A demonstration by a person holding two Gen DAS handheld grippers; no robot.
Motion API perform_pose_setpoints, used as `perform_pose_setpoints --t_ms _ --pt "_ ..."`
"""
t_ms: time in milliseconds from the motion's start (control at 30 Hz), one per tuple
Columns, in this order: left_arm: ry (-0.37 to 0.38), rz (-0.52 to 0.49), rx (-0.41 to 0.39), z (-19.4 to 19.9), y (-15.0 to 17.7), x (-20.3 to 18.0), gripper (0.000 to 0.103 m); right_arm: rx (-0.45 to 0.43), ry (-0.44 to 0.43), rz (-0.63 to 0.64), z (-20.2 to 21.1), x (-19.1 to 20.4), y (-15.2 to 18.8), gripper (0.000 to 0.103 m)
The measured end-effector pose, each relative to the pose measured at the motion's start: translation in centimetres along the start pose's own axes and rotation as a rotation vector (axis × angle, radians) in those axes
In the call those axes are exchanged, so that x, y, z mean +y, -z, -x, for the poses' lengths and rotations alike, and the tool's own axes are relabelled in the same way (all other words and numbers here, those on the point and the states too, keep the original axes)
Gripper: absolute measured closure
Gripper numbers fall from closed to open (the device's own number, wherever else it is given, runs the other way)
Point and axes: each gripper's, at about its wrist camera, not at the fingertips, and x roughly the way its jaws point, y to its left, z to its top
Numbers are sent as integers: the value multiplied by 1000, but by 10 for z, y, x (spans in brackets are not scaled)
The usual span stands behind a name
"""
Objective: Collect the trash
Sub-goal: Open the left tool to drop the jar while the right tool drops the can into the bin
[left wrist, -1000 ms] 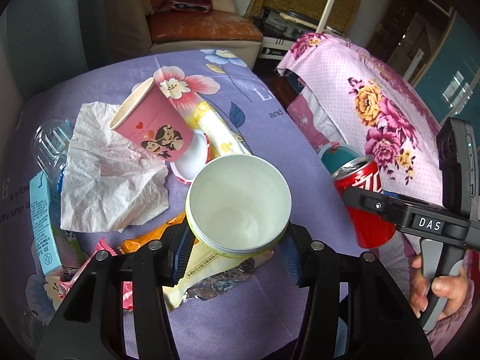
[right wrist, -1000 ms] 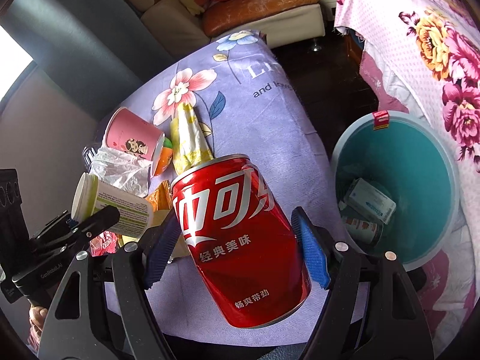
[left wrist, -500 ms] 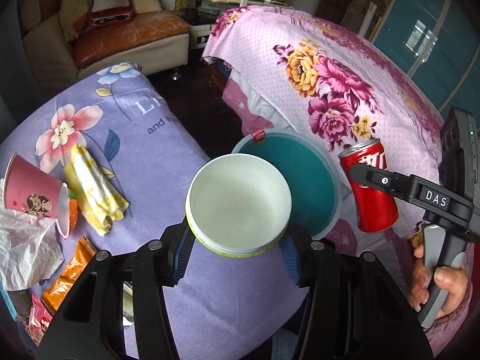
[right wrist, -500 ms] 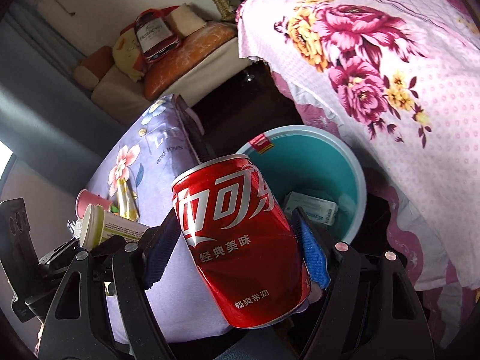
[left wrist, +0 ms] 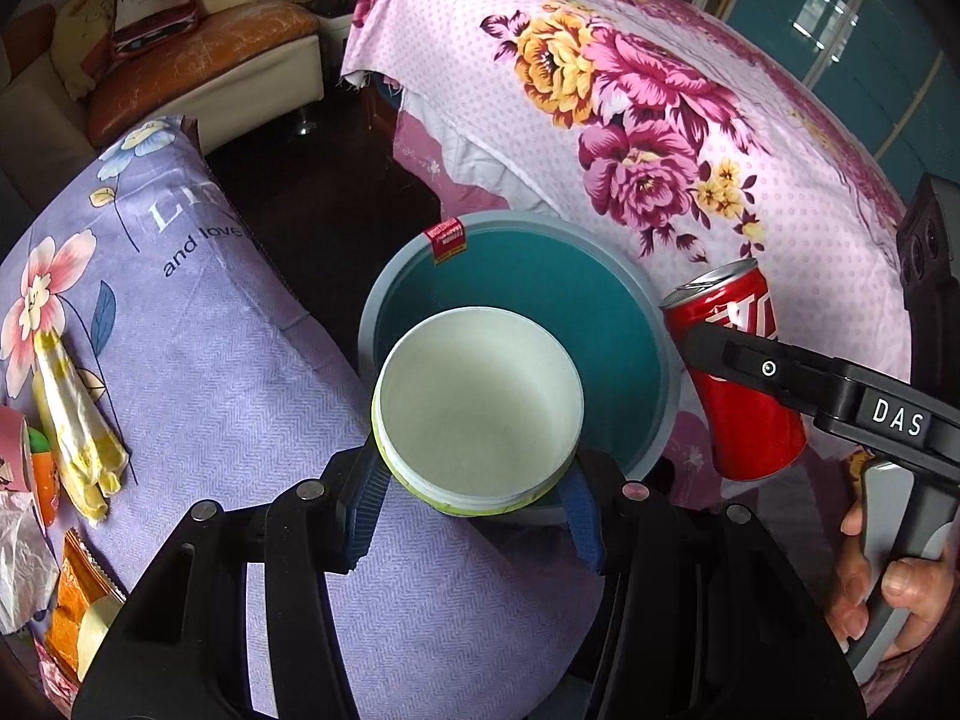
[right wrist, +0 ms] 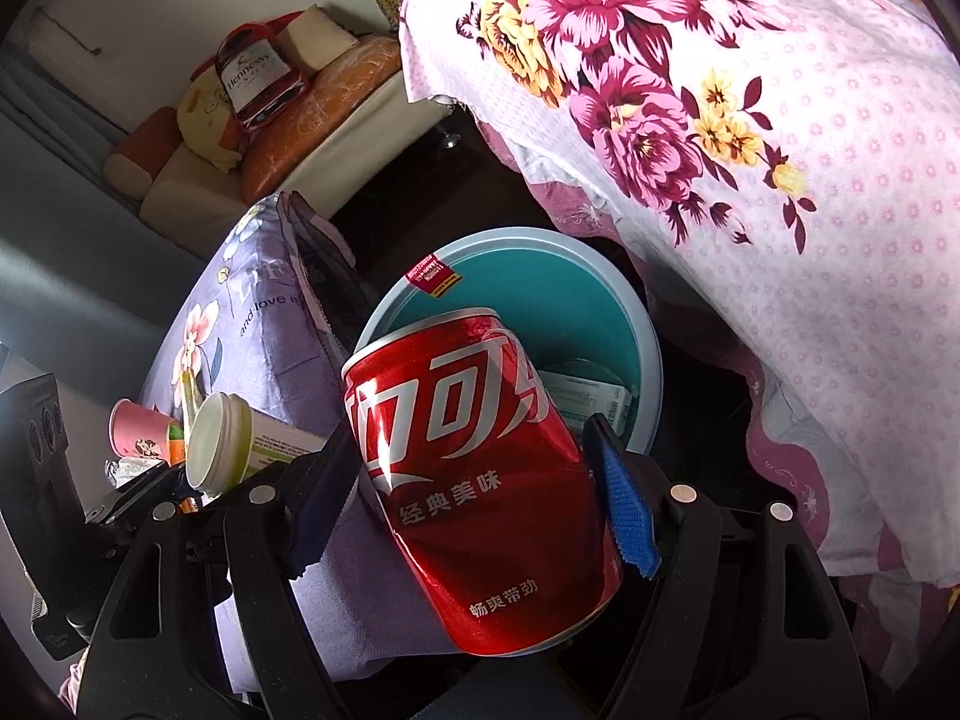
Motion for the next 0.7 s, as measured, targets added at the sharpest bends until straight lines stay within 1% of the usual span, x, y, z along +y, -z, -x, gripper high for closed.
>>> perform_pose_setpoints --t_ms 67,133,167,200,333,500,700 --pt "0 -3 12 -4 0 0 50 6 -1 0 -3 1 -1 32" --pt "-8 -9 25 -8 2 0 41 12 -1 2 -6 2 -1 32" --pt "-15 -8 23 -8 3 1 34 16 -2 4 -8 2 -1 32" --pt "-20 -5 20 -8 5 1 31 19 -1 5 -9 2 -1 32" --pt "-13 11 16 -4 7 6 26 34 0 9 -15 5 -1 32" --pt "-18 29 -13 9 11 14 15 46 3 19 -19 10 0 32" --pt "-6 75 -17 17 20 31 12 63 15 30 -26 17 2 32"
